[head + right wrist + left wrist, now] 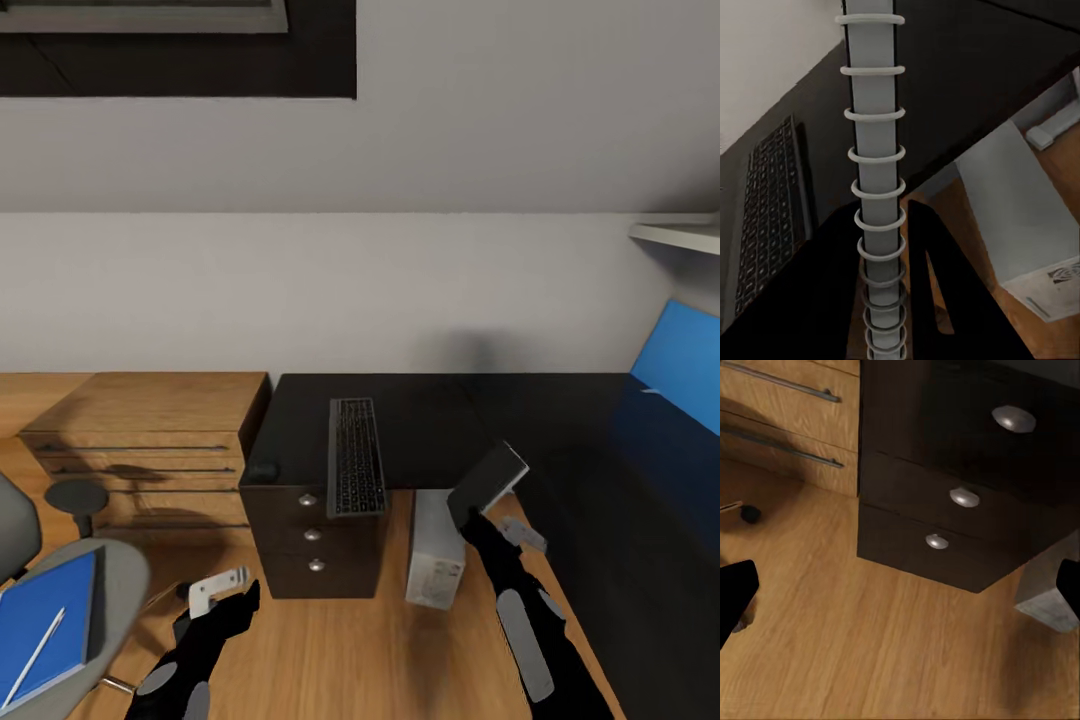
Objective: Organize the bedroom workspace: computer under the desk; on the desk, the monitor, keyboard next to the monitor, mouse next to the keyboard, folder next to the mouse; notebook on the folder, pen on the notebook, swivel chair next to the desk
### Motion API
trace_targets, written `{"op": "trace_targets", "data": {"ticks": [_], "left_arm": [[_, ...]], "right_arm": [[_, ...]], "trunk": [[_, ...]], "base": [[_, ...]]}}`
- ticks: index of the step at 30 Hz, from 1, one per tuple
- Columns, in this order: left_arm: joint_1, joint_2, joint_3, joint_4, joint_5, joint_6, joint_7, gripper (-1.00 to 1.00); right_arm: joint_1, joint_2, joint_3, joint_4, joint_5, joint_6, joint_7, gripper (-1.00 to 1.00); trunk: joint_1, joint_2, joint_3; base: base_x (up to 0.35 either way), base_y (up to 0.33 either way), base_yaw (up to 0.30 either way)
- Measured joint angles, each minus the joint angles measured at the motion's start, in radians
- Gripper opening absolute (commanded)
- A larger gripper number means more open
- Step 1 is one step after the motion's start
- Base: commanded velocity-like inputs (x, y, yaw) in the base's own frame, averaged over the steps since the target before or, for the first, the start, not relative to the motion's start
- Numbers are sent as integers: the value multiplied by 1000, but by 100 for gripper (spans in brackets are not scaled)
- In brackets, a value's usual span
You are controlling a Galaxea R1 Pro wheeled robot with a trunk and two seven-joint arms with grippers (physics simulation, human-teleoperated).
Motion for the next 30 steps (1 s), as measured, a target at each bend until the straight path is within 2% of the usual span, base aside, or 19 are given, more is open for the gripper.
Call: {"op": "trace_targets", "data": {"ticks": [1,2,3,4,5,6,8,9,13,19,26,30], "left_arm": [[0,-1,-1,-9,63,0,0,100],[0,-1,-1,-8,73,0,0,100],[0,-1,0,-8,86,0,1,100],[0,0,2,-8,91,0,1,100],[0,3,7,-13,102,1,0,100],[0,4,8,-16,104,2,0,100],[0,5,9,-14,106,4,0,100],[0,5,10,-2,107,3,0,100],[0,6,10,17,105,-1,1,100],[0,17,16,19,105,-5,3,100],[0,19,26,16,106,-4,1,100],[0,20,29,15,107,0,-1,100]], "right_arm": [[-2,-2,-5,-3,-96,73,7,-100],[-2,-4,-6,-5,-126,91,10,-100],[-3,-11,-7,-6,-190,120,17,-100],[-3,-16,-8,-7,-227,134,22,-100],[-3,-56,-6,-6,-380,180,50,-100],[-3,-80,-3,-4,-454,202,72,-100],[-3,-101,-2,-3,-512,223,97,-100],[-3,-120,-3,-2,-564,257,134,-100],[-3,-136,-2,6,-605,303,192,-100],[-3,-142,-2,58,-619,325,242,-100],[-1,-138,0,66,-617,324,299,-100],[0,-131,50,92,-615,320,319,-100]], "trunk": [[0,0,0],[0,0,0],[0,0,0],[0,0,0],[0,0,0],[0,0,0],[0,0,0],[0,0,0],[0,0,0],[0,0,0],[0,0,0],[1,0,0]], "base": [[316,-49,0],[321,-32,0],[323,-25,0],[327,-10,0],[328,-7,0],[329,-5,0],[330,-3,0],[330,-2,0],[330,-1,0],[328,39,0],[241,193,0],[38,67,0]]}}
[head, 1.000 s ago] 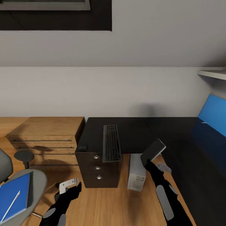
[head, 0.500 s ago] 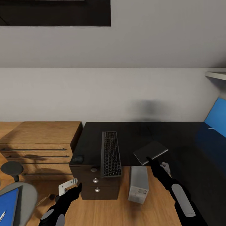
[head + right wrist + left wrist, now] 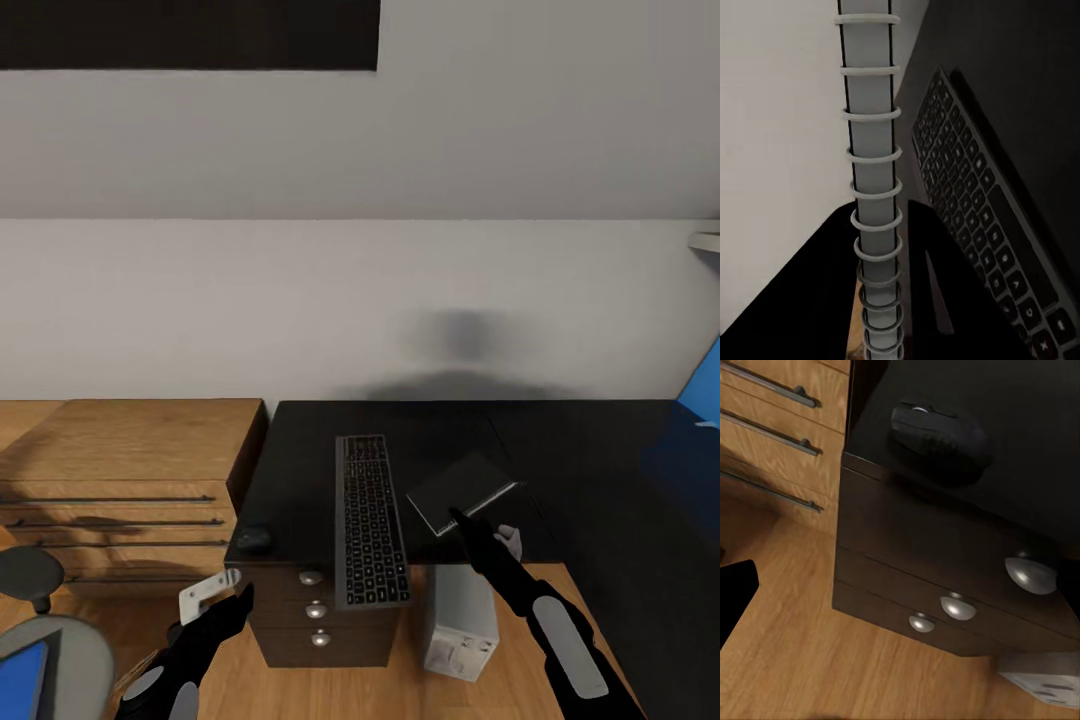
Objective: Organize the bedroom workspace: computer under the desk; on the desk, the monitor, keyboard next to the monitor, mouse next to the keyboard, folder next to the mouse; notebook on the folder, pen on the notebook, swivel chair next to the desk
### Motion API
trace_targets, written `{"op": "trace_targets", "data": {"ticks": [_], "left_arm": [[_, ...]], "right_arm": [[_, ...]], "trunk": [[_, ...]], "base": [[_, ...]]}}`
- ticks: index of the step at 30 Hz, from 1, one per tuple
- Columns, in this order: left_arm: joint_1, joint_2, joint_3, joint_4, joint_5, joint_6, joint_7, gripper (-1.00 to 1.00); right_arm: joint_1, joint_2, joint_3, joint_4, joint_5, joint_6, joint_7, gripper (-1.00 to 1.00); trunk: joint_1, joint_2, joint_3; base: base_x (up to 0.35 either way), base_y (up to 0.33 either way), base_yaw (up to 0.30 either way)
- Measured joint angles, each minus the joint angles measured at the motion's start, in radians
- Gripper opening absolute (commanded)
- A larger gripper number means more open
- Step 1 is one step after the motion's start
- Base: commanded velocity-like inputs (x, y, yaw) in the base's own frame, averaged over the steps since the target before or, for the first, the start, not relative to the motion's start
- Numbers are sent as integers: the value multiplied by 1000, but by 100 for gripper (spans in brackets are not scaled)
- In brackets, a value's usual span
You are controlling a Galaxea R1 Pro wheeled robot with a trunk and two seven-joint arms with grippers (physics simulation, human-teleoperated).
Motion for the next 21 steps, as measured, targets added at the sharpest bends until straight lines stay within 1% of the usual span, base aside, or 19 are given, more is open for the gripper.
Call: {"op": "trace_targets", "data": {"ticks": [2,5,7,10,15,17,19,21], "left_arm": [[0,-1,0,0,1,0,-1,100],[0,-1,0,0,1,0,-1,100],[0,-3,1,-5,2,1,0,100],[0,-5,3,-30,3,4,1,100],[0,-7,4,-51,10,7,2,100],[0,-6,4,-55,26,7,3,100],[0,-6,4,-56,33,7,3,100],[0,-6,5,-56,40,7,3,100]], "right_arm": [[0,0,22,5,0,-2,1,-100],[0,-1,37,9,0,-3,-1,-100],[0,-2,39,22,0,0,-3,-100],[0,-5,40,56,-1,5,-4,-100],[0,-9,39,83,-15,20,-5,-100],[0,-10,33,87,-30,24,-5,-100],[0,-10,28,88,-44,25,-6,-100],[0,-11,20,89,-67,26,-6,-100]], "trunk": [[0,0,0],[0,0,0],[0,0,0],[0,0,0],[0,0,0],[4,-7,-3],[11,-21,-9],[19,-35,-16]], "base": [[14,25,0],[7,13,0],[3,5,0],[2,3,0],[0,0,0],[0,0,0],[0,0,0],[0,0,0]]}}
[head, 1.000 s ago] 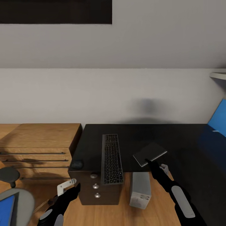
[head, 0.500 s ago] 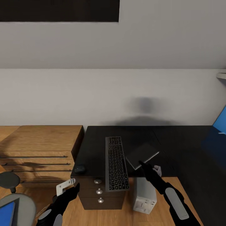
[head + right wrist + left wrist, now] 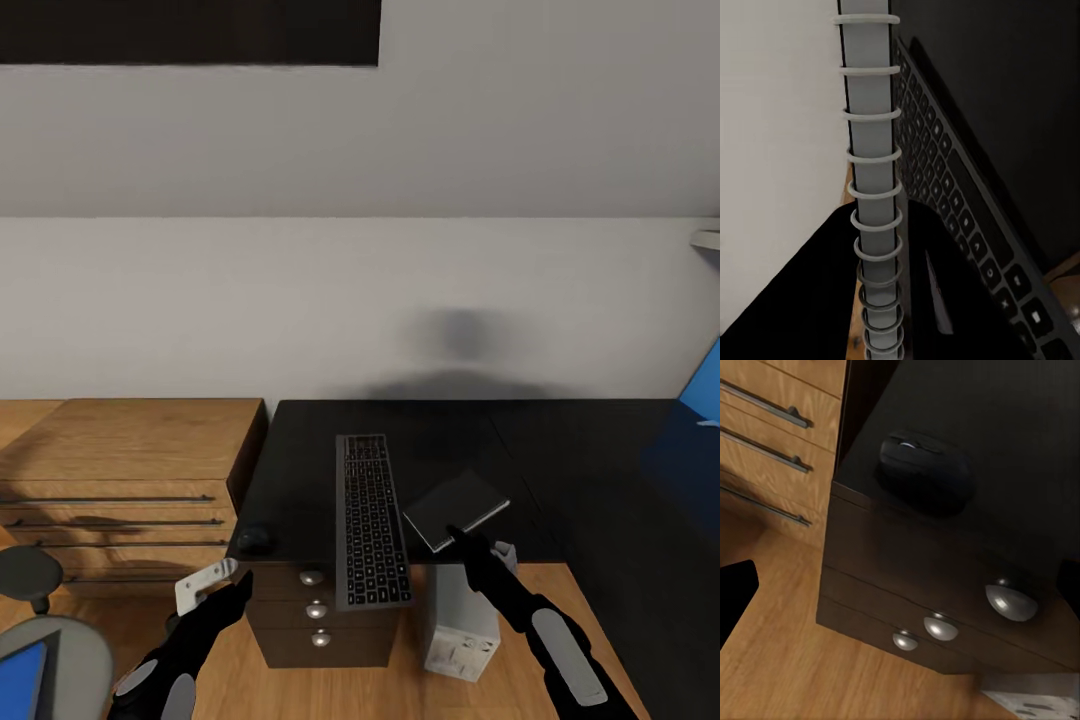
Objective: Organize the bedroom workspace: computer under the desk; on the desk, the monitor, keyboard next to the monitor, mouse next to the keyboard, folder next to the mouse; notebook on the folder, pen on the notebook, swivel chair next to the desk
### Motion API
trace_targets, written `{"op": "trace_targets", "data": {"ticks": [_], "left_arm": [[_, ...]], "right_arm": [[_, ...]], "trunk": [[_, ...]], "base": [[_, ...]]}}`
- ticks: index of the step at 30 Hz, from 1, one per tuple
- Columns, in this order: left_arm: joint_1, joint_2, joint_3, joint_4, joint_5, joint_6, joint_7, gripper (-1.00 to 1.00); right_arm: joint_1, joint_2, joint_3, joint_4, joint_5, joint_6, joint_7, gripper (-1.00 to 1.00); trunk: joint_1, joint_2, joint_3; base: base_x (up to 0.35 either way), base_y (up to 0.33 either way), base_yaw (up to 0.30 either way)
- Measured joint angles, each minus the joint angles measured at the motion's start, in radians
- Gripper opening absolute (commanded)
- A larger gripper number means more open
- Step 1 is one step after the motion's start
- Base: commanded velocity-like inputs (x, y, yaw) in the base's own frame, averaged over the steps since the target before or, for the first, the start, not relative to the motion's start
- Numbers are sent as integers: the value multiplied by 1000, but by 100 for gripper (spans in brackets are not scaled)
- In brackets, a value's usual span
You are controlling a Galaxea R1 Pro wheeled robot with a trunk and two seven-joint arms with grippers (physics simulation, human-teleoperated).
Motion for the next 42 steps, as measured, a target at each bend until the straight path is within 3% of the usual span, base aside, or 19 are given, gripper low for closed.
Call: {"op": "trace_targets", "data": {"ticks": [10,17,21,40,42], "left_arm": [[0,1,2,-1,5,0,1,100],[0,2,17,-1,5,0,2,100],[0,2,20,-2,5,0,2,100],[0,0,21,-4,5,0,2,100],[0,0,22,-4,5,0,2,100]], "right_arm": [[0,-12,-19,2,-51,1,-17,-100],[0,-14,-42,4,-150,2,-99,-100],[0,-14,-44,4,-177,0,-139,-100],[-2,-11,-45,30,-189,-9,-166,-100],[-2,-11,-45,29,-210,-8,-165,-100]], "trunk": [[38,-70,-31],[65,-119,-53],[81,-147,-66],[153,-280,-126],[161,-294,-132]], "base": [[0,0,0],[0,0,0],[0,0,0],[0,0,0],[0,0,0]]}}
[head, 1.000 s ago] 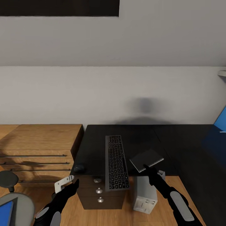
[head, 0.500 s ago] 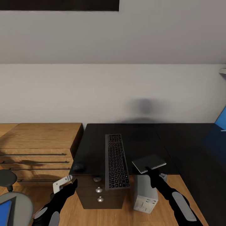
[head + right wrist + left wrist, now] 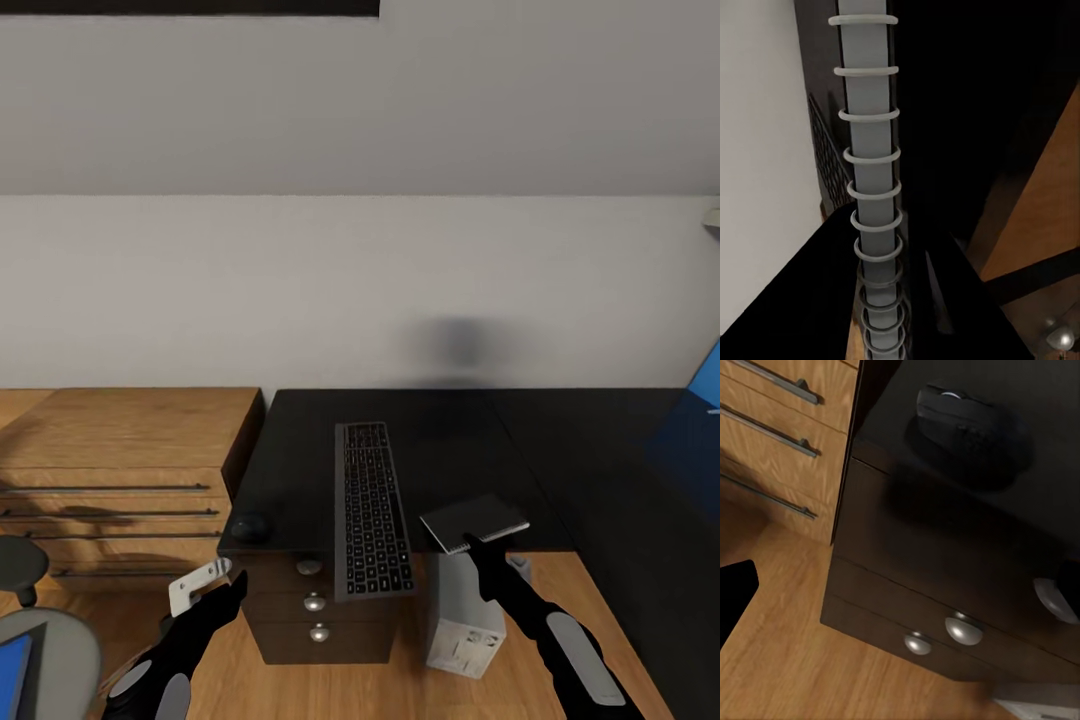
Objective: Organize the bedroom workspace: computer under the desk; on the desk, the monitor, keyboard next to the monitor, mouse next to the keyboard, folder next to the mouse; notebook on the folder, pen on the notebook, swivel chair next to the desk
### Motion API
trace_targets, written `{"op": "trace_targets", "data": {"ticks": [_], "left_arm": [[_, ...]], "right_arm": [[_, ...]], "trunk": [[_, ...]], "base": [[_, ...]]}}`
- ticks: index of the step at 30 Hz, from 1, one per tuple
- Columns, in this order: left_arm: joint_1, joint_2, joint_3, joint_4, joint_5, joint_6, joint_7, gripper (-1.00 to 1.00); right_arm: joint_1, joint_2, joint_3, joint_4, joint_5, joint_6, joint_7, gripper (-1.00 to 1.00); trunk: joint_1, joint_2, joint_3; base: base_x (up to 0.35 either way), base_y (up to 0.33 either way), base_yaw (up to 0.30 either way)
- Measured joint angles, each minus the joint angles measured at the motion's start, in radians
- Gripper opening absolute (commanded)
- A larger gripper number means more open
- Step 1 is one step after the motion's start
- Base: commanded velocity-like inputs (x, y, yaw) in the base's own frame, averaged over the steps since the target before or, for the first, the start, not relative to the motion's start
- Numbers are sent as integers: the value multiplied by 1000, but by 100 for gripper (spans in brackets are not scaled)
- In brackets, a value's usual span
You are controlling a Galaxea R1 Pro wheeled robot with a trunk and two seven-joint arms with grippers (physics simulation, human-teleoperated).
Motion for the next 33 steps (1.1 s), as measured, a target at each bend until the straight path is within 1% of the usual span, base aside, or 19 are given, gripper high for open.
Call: {"op": "trace_targets", "data": {"ticks": [11,28,29,30,33], "left_arm": [[0,0,-1,3,1,0,0,100],[0,0,0,11,2,0,0,100],[0,0,0,14,2,0,0,100],[0,0,0,15,2,0,0,100],[0,0,0,19,2,0,-1,100]], "right_arm": [[0,0,0,-32,2,0,-1,-100],[0,0,0,-33,3,0,-1,-100],[0,0,0,-33,2,0,-1,100],[1,0,-1,5,20,-2,0,100],[0,-1,-1,6,18,-1,0,100]], "trunk": [[42,-77,-35],[42,-77,-35],[42,-77,-35],[42,-77,-35],[42,-77,-35]], "base": [[0,0,0],[0,0,0],[0,0,0],[0,0,0],[0,0,0]]}}
